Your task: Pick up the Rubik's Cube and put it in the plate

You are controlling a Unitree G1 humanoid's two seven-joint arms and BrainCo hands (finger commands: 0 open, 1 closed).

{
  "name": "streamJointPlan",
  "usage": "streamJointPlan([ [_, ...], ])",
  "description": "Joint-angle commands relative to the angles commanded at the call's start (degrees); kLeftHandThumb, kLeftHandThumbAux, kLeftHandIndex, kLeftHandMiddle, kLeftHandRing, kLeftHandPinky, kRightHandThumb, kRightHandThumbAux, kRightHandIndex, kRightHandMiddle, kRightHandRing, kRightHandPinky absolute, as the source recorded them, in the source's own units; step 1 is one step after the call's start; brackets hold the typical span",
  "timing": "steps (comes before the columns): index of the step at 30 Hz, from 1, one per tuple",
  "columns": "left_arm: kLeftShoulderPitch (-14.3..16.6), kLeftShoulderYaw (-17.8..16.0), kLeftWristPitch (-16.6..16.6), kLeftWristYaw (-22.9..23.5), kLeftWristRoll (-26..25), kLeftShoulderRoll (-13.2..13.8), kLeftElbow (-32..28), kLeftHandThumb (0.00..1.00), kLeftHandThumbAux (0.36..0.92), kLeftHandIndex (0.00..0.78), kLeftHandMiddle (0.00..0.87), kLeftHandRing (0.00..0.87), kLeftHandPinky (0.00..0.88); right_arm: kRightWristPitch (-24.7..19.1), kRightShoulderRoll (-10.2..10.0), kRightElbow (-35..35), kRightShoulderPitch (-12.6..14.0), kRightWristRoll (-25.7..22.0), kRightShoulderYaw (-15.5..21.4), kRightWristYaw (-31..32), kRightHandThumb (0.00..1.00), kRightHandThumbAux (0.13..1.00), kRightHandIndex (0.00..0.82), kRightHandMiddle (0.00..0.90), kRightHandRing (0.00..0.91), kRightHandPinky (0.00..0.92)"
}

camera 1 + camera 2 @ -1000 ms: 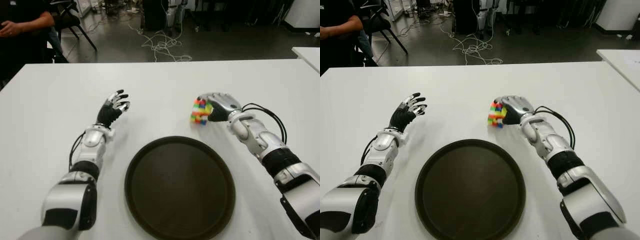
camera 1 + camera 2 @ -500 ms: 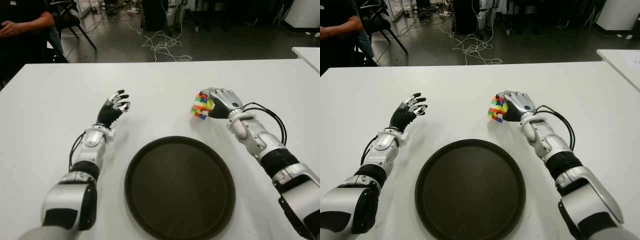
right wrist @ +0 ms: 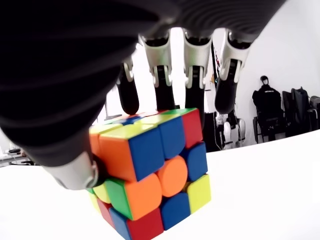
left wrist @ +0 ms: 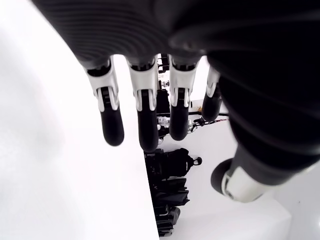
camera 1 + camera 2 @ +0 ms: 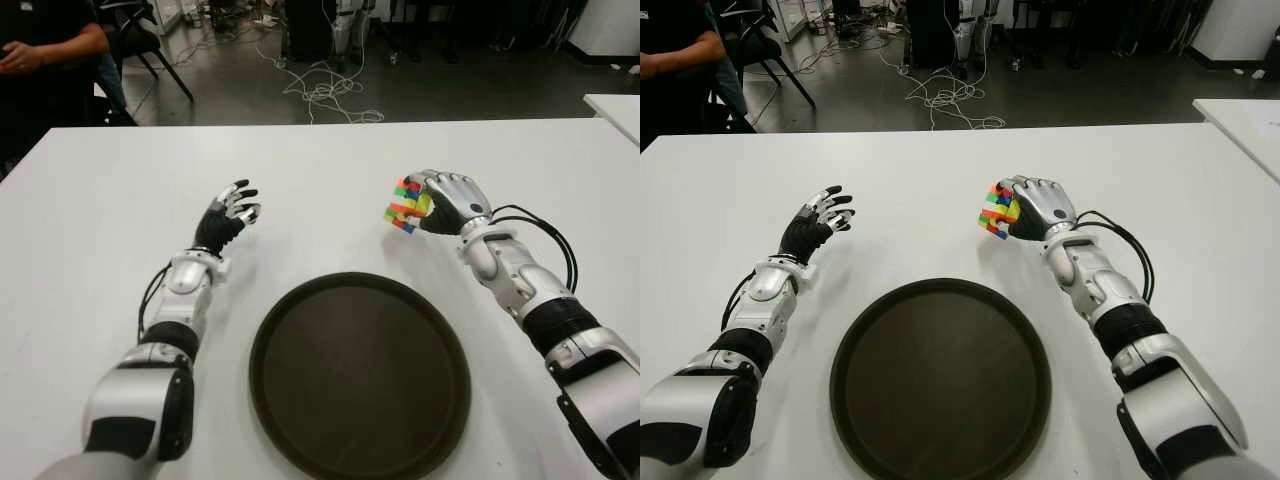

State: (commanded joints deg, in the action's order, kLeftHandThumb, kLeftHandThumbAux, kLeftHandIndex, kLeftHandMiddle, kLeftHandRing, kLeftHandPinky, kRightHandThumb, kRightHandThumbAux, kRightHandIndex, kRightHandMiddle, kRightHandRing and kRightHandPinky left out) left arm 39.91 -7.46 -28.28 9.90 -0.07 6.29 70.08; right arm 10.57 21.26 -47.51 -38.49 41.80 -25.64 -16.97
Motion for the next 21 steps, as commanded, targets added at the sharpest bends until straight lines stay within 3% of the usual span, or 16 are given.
streamJointPlan([
  [15,-0.1,-0.1,-0.5,-0.1,0.0,0.0,0.0,0.261,0.718,0.134,0.212,0.232,0.263,1.5,0.4,-1.0,-0.4,0.6,-0.5,-2.0,0.822,0.700,0.369,0.504,0.489,0.439],
  [21,0.0,0.1,-0.5,-0.2,0.2,0.0,0.0,0.256,0.713,0.131,0.204,0.223,0.253,0.4,1.5,5.3,1.6,0.9,0.1,-1.2,0.822,0.700,0.373,0.491,0.474,0.432],
])
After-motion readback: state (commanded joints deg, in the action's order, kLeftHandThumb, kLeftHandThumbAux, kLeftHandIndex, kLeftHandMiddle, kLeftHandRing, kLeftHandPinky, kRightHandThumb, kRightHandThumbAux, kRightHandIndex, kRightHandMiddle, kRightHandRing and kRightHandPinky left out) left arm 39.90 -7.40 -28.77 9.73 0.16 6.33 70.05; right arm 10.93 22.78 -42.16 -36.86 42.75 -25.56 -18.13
